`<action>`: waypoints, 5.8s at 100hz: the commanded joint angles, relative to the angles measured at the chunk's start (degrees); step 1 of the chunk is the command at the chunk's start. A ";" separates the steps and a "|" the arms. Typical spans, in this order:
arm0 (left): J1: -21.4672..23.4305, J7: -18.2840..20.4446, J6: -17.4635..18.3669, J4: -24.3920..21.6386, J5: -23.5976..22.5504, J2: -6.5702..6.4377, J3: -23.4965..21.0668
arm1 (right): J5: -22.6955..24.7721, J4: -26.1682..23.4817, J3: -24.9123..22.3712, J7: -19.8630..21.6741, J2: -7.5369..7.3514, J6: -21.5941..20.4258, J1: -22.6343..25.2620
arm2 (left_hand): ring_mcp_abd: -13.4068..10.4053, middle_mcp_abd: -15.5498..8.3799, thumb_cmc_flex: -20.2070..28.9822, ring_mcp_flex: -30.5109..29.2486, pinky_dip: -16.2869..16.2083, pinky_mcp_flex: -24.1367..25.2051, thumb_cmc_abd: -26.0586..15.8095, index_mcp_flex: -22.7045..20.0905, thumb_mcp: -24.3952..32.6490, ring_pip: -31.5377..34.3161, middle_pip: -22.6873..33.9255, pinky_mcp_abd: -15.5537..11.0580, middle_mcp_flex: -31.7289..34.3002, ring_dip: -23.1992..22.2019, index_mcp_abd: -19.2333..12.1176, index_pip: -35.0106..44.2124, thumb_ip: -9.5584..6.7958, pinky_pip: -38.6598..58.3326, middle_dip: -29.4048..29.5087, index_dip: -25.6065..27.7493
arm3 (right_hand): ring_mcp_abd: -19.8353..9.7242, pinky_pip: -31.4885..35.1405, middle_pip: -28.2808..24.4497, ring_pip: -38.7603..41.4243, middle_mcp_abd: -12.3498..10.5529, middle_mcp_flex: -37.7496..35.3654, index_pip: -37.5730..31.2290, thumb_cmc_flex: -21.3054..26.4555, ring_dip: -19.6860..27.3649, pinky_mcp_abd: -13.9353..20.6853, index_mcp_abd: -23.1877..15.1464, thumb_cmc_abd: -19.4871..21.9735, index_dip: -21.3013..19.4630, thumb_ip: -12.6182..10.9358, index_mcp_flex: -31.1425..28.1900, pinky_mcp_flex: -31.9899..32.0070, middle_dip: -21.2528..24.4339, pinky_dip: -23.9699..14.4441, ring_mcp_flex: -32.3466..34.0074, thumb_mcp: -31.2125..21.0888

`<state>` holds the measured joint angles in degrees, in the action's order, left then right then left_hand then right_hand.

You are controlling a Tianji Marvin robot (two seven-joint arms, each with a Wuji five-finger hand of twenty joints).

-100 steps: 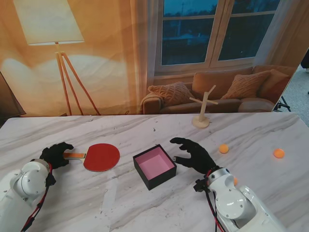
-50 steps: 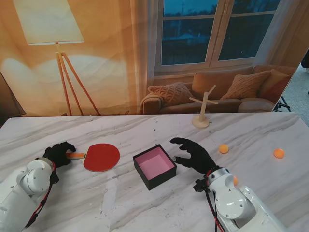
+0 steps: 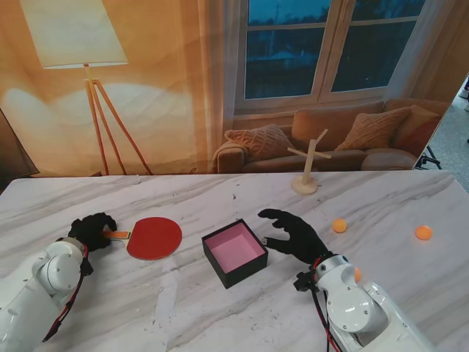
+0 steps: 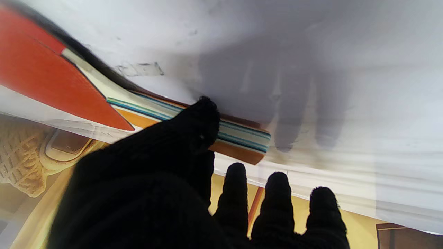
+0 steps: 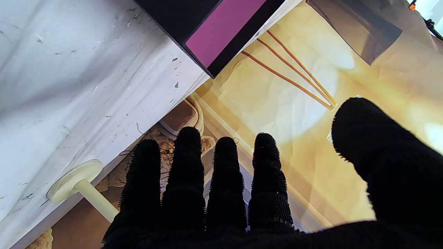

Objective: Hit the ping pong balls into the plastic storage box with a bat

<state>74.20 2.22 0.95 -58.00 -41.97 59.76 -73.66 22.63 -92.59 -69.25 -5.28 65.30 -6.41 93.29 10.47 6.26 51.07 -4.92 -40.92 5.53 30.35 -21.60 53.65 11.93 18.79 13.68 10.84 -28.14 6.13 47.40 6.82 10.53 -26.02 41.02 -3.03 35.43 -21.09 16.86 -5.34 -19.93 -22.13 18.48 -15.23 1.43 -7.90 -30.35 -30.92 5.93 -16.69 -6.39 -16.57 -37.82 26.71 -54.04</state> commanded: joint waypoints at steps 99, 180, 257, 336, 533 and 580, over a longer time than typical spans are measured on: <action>7.68 3.39 5.69 -10.28 2.04 0.81 -9.59 | -0.21 -0.06 0.25 1.11 0.00 0.65 0.13 | 17.37 11.43 8.70 -31.16 -2.58 -14.43 2.90 -9.80 -1.72 34.99 11.09 7.71 31.05 -13.78 4.29 17.17 3.19 59.15 -19.19 1.97 | 0.23 -0.25 -0.46 -0.19 -0.12 2.00 -0.44 -0.81 -0.74 1.23 -0.49 1.19 -0.39 -1.21 0.03 0.11 -0.57 -1.16 -2.96 0.83; 14.86 12.51 8.90 -26.68 7.06 0.14 -19.97 | -0.49 0.20 0.36 0.77 0.10 0.04 -0.02 | 19.83 13.27 14.59 -41.58 -9.99 -22.41 -5.20 -18.35 -14.21 53.61 17.32 9.24 42.50 -24.72 2.19 5.94 2.60 67.56 -30.43 -8.56 | 0.15 -0.44 -0.36 -0.23 -0.17 2.29 -0.29 -0.97 -0.90 1.24 -0.84 1.48 -0.57 -1.33 -0.36 0.14 -0.63 -1.47 -3.01 1.08; 18.56 16.98 13.28 -36.95 9.88 -0.50 -26.58 | -0.83 0.08 0.47 1.02 0.09 0.16 0.03 | 19.76 12.70 16.02 -41.02 -12.00 -21.57 -6.86 -20.60 -17.05 53.28 17.87 8.73 42.19 -25.92 1.43 3.86 2.15 66.72 -31.34 -8.25 | 0.06 -0.60 -0.40 -0.31 0.08 2.85 -0.15 -1.10 -0.93 1.27 -0.79 1.72 -0.66 -1.37 -0.47 0.17 -0.67 -1.66 -3.12 1.14; 14.23 23.75 12.06 -37.95 13.33 -1.64 -23.73 | -1.09 0.11 0.77 1.15 0.10 0.34 -0.02 | 19.77 12.84 14.03 -42.16 -12.21 -22.60 -5.26 -20.94 -14.24 54.29 18.57 8.83 43.04 -26.14 2.48 3.49 2.86 67.54 -31.24 -9.77 | 0.01 -0.63 -0.78 -0.18 0.13 3.14 -0.13 -1.07 -0.99 1.31 -0.70 1.73 -0.76 -1.39 -0.31 0.11 -0.78 -1.82 -3.16 1.12; 11.40 19.94 5.78 -29.35 25.28 0.41 -14.36 | -1.88 -0.58 0.79 2.09 0.01 1.60 0.27 | 15.43 7.29 9.02 -36.23 -5.63 -17.75 2.37 -8.37 -6.79 47.96 12.57 6.03 38.13 -24.33 3.29 -18.94 3.50 64.05 -33.81 -15.56 | -0.07 0.22 -2.14 0.68 0.99 4.17 -0.03 -1.45 -1.36 1.18 1.98 2.54 -1.22 -1.51 2.56 -0.08 -1.45 -1.97 -2.93 0.99; 11.25 18.81 6.28 -28.60 26.92 0.81 -13.94 | -2.03 -0.71 0.80 2.43 -0.05 1.88 0.31 | 15.07 -0.16 0.47 -35.12 -4.34 -17.02 6.69 7.42 -8.33 45.77 16.49 5.39 35.34 -23.57 4.21 -37.00 4.52 63.48 -29.55 -23.09 | -0.03 0.39 -2.01 0.67 0.46 4.04 -0.27 -1.40 -1.35 1.12 1.84 2.49 -1.17 -1.48 1.88 -0.04 -1.35 -1.88 -2.93 0.94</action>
<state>84.37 19.65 7.82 -87.67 -14.65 60.17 -88.23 20.65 -93.11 -68.51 -3.74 65.26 -4.96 93.35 23.66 9.00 53.27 -39.65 -46.40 -12.46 34.58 -15.20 44.04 57.67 31.67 24.90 45.30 -52.00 7.50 10.96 9.22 73.38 -56.99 17.72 -2.93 35.43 -23.40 16.88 -3.86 -18.11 -22.09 18.48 -15.99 1.42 -6.47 -29.00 -31.64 5.93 -16.00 -6.40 -17.39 -39.10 26.04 -54.04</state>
